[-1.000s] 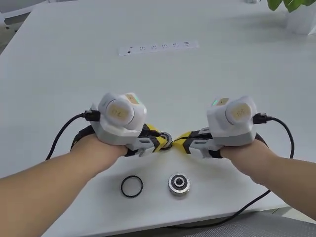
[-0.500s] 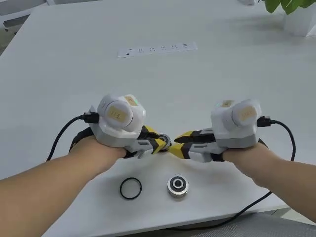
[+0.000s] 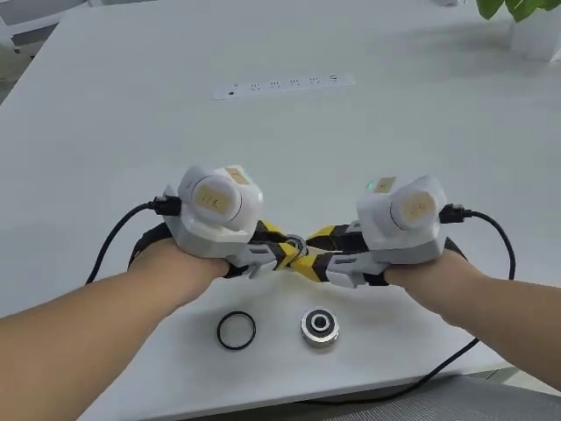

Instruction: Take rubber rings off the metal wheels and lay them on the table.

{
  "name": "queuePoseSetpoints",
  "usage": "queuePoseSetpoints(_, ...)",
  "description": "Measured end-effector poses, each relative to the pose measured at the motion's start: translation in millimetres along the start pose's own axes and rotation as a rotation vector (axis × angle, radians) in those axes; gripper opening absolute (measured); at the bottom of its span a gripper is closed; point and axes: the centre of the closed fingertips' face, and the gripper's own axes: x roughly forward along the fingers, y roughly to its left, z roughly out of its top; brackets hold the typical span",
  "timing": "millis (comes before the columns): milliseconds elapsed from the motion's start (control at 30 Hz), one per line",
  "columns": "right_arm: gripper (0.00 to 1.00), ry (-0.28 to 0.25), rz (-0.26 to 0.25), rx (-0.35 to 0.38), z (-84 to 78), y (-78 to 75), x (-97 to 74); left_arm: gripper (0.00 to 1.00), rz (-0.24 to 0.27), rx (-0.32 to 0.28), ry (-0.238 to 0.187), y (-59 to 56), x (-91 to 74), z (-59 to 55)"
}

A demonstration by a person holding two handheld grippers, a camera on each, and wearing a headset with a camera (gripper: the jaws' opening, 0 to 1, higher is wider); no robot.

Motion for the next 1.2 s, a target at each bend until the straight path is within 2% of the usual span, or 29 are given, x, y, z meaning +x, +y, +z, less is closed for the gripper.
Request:
queuePoseSetpoints(267,0.16,0.007,-0.001,0.006,-4.8,-2.1,-5.1,0.13,-0.001,-0.002,-0.002,-0.3,-0.1,0.3)
queuePoseSetpoints(433,0.03,0.016,-0.009,0.032,-8.3,-7.8,-7.3,0.13,0.000,-0.004,-0.001,-1.0,-0.6,0.8)
queuePoseSetpoints(600,0.05,0.017,-0.021,0.026,-8.4,-7.6,-6.5,0.13,0.001,-0.009,-0.003,-0.8,-0.5,0.9)
queuePoseSetpoints(800,0.05,0.016,-0.008,0.038,-8.3,-7.5,-5.8,0.13,-0.002,-0.024,-0.002,-0.3,-0.3,1.2)
queuePoseSetpoints(900,0.05,0.011,-0.006,0.058,-8.7,-7.6,-5.5,0.13,-0.005,-0.037,-0.004,-0.1,0.0,1.0)
queuePoseSetpoints(967,0.05,0.007,0.004,0.102,-9.0,-7.9,-5.3,0.13,-0.005,-0.040,-0.004,-0.5,-0.1,0.9)
queuePoseSetpoints(1200,0.03,0.025,-0.010,0.061,-8.3,-6.1,-5.1,0.13,0.013,-0.030,-0.008,-1.1,-0.1,0.3)
